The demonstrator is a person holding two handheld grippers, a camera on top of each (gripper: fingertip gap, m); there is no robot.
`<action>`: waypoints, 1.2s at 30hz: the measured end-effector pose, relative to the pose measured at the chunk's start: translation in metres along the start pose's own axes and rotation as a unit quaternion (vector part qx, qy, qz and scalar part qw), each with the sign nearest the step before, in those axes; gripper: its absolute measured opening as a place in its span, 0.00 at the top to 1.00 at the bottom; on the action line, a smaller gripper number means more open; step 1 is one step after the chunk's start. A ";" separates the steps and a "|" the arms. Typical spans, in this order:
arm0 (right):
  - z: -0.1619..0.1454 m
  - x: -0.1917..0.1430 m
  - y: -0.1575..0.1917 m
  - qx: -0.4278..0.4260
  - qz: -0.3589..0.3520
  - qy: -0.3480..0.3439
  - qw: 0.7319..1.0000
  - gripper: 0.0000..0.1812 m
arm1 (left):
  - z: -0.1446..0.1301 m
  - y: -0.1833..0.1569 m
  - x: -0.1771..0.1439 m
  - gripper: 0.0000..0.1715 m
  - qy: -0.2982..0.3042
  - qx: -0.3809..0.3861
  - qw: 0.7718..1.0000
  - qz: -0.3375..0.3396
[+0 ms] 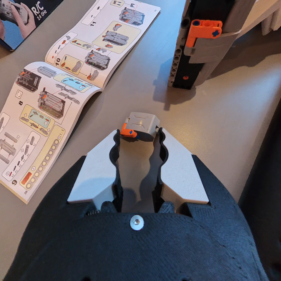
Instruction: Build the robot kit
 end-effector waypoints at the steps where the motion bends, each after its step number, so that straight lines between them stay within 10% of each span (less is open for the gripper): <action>1: 0.000 0.000 0.000 0.000 0.000 0.001 1.000 0.77 | 0.000 0.000 0.000 0.71 0.000 0.002 1.000 0.001; 36: 0.003 -0.012 0.008 -0.044 0.002 -0.026 0.999 0.71 | 0.002 -0.011 -0.006 0.73 -0.022 -0.031 0.997 -0.062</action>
Point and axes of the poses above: each gripper's, where its closed fingertips meet, x out along the fingers, z out of its top, y = z × x across the jaws, the point moved 1 cm from there along -x, back along the fingers, and after that the axes turned 2 degrees about -x, right-handed, at the moved point
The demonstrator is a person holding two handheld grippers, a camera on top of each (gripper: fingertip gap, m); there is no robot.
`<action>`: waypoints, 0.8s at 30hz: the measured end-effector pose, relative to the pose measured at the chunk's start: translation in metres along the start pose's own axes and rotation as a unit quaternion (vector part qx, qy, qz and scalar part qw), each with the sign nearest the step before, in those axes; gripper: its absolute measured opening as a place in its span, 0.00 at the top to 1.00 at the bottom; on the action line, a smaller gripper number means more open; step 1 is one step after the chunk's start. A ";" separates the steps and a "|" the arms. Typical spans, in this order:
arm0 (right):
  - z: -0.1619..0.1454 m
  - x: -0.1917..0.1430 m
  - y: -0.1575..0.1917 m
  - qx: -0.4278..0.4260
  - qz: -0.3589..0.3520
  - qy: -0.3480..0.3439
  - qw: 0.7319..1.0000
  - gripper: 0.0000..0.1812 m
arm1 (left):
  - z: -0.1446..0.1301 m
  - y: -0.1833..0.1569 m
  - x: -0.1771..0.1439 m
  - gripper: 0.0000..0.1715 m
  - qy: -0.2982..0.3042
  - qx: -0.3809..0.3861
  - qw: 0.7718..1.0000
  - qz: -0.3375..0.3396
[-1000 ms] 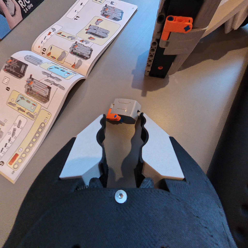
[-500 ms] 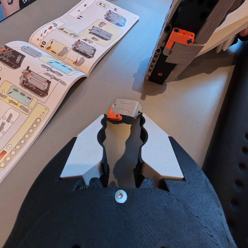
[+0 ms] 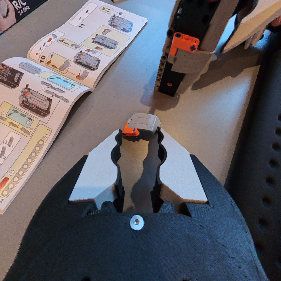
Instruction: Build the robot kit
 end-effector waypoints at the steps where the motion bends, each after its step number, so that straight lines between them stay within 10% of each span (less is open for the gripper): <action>1: 0.001 -0.004 -0.002 -0.004 -0.008 -0.005 1.000 0.70 | 0.001 -0.002 -0.001 0.73 0.000 0.006 1.000 0.001; 10: 0.045 -0.062 -0.004 -0.174 -0.139 -0.126 0.967 0.62 | 0.013 -0.030 -0.015 0.73 -0.014 0.098 0.995 0.014; 24: 0.014 0.009 0.104 -0.331 0.018 0.013 0.943 0.66 | 0.047 -0.097 -0.029 0.73 0.033 0.333 0.942 0.020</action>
Point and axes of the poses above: each gripper's, where its closed fingertips meet, x out along the fingers, z out of its top, y = z × x across the jaws, the point moved 1 cm from there along -x, back along the fingers, and after that the axes turned 2 degrees about -x, right-handed, at the moved point
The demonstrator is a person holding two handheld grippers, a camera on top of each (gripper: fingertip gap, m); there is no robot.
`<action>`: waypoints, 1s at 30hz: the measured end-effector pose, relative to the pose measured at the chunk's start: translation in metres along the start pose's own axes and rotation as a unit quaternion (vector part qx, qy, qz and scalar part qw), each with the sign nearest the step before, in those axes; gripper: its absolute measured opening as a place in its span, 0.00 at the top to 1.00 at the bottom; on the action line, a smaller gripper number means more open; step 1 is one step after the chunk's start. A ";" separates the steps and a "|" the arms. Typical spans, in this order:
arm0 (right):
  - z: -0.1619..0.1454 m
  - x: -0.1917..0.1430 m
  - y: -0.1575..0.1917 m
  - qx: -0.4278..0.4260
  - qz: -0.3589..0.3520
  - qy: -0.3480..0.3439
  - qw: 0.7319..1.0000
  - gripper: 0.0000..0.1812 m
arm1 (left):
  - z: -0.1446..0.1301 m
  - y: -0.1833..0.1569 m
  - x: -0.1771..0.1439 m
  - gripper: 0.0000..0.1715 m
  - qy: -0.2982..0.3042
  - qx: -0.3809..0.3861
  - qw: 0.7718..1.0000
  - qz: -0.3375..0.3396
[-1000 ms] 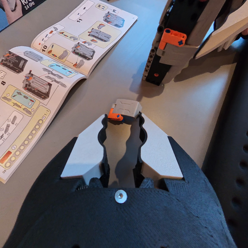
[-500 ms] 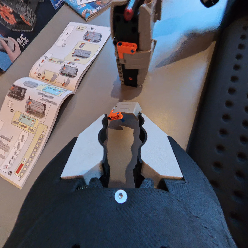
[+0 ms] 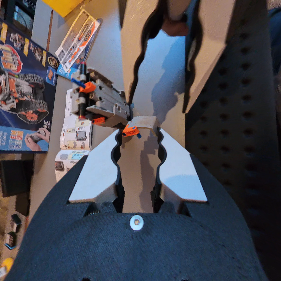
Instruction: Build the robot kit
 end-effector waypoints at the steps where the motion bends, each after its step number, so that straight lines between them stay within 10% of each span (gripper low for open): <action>1: -0.003 0.003 0.000 0.008 0.011 0.009 1.000 0.66 | 0.002 -0.003 0.000 0.73 0.007 0.020 1.000 0.002; 30: -0.035 -0.001 0.001 0.068 0.071 0.046 0.994 0.75 | 0.023 -0.023 0.031 0.72 0.039 0.169 0.985 0.019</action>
Point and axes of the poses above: each gripper's, where its closed fingertips meet, x out along the fingers, z out of its top, y = z × x across the jaws, the point moved 1 cm from there along -x, back along the fingers, and after that the axes turned 2 degrees about -x, right-handed, at the moved point
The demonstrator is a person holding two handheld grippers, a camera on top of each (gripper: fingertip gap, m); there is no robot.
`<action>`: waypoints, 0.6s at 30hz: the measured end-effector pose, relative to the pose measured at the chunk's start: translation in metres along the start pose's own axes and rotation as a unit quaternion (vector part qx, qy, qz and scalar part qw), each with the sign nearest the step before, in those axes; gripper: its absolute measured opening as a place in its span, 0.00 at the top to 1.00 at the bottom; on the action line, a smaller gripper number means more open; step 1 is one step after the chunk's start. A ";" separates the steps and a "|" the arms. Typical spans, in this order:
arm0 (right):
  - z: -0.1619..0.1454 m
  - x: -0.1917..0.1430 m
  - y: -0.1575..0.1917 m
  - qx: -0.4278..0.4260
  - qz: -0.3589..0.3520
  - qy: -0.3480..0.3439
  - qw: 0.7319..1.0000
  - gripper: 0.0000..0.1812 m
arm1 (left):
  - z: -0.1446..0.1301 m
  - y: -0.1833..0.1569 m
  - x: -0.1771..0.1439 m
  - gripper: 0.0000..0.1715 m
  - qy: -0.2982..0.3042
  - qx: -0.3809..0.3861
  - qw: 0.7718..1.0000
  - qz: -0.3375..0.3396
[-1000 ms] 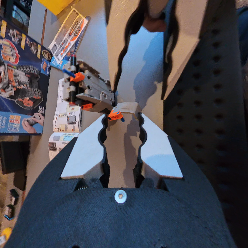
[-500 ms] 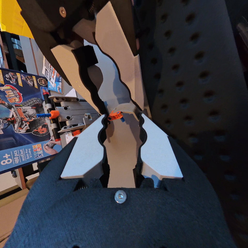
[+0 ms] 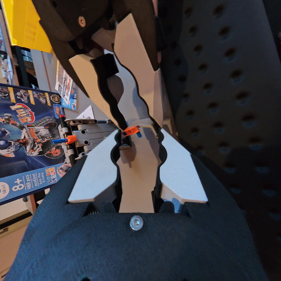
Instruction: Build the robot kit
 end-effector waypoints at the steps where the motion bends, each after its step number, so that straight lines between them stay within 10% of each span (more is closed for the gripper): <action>1: -0.001 -0.002 -0.002 0.001 -0.009 -0.002 1.000 0.77 | -0.001 0.002 0.000 0.71 -0.008 -0.006 1.000 0.008; 11: -0.011 -0.024 -0.022 0.009 -0.068 -0.013 0.998 0.78 | -0.013 0.020 -0.003 0.72 -0.080 -0.162 0.981 0.066; 13: -0.012 -0.039 -0.033 0.005 -0.109 -0.024 0.994 0.78 | -0.017 0.036 -0.011 0.72 -0.124 -0.287 0.943 0.116; 18: -0.017 -0.083 -0.065 0.049 -0.200 -0.092 0.974 0.78 | -0.037 0.057 -0.006 0.60 -0.156 -0.601 0.765 0.171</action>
Point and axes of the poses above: each gripper's, where its closed fingertips meet, x out along the fingers, z out of its top, y = z × x across the jaws, the point moved 1 cm from there along -x, back along the fingers, and after that the axes turned 2 degrees about -x, right-handed, at the moved point
